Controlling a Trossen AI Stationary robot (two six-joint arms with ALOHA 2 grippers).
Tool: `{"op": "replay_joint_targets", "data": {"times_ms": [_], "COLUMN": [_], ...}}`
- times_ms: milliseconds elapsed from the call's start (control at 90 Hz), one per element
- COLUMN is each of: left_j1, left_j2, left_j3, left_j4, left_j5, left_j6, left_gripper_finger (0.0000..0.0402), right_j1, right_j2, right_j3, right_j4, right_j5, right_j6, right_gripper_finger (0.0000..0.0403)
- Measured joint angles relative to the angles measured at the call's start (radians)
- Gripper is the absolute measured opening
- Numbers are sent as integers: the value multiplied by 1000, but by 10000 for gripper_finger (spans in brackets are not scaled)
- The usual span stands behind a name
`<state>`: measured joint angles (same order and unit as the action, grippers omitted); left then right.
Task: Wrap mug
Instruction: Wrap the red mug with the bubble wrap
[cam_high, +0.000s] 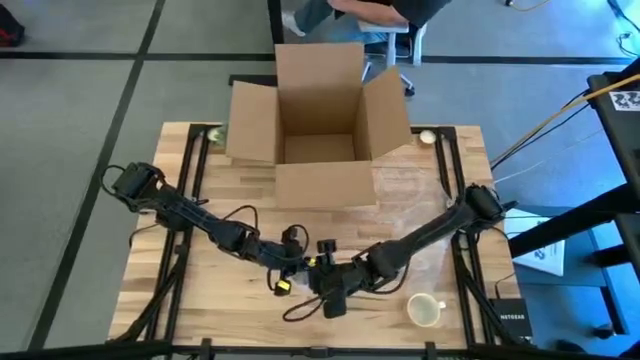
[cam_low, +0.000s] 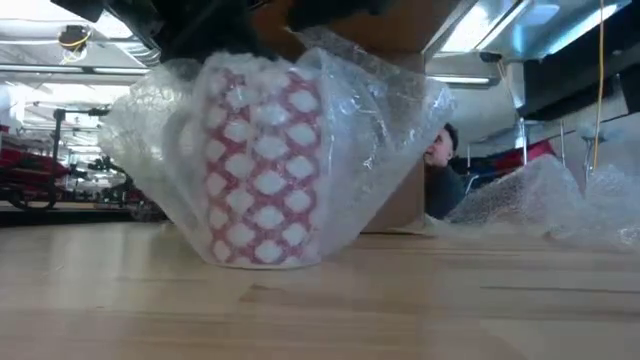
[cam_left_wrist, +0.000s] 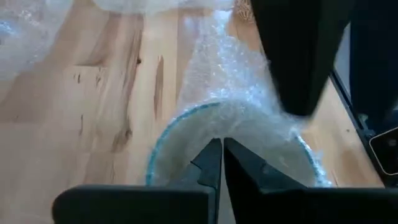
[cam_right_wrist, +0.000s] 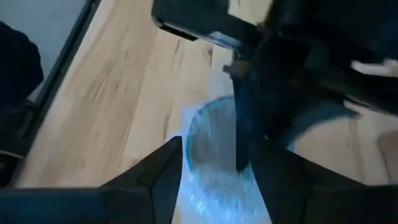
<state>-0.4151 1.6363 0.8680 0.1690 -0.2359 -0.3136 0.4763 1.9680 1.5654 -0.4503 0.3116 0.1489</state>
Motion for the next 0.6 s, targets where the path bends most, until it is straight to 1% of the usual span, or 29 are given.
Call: {"op": "replay_joint_targets", "data": {"times_ms": [100, 167, 300, 378, 456, 522, 600], "left_j1": [-1, -10, -26, -33, -40, -52, -63], "left_j2": [0, -9, -75, -120, -166, -204, -232], "left_j3": [-1, -1, 16, 24, 25, 25, 26], "left_j4": [-10, -12, -31, -33, -91, -174, -275], "left_j5": [-2, 0, -12, -21, -27, -31, -54], "left_j6": [2, -2, 13, 30, 32, 22, -7], "left_gripper_finger": [0, 0, 0, 0, 0, 0, 0], "right_j1": [-15, -16, -13, -11, -11, -5, 3], "right_j2": [21, 21, 14, 9, 10, 9, 10], "right_j3": [-1, 11, 118, 205, 272, 297, 296], "right_j4": [-25, -52, -139, -258, -410, -505, -606], "right_j5": [-51, -50, -42, -43, -58, -87, -108], "right_j6": [2, 2, -28, -31, 10, 81, 160], "right_gripper_finger": [172, 172, 172, 172, 172, 172, 172]}}
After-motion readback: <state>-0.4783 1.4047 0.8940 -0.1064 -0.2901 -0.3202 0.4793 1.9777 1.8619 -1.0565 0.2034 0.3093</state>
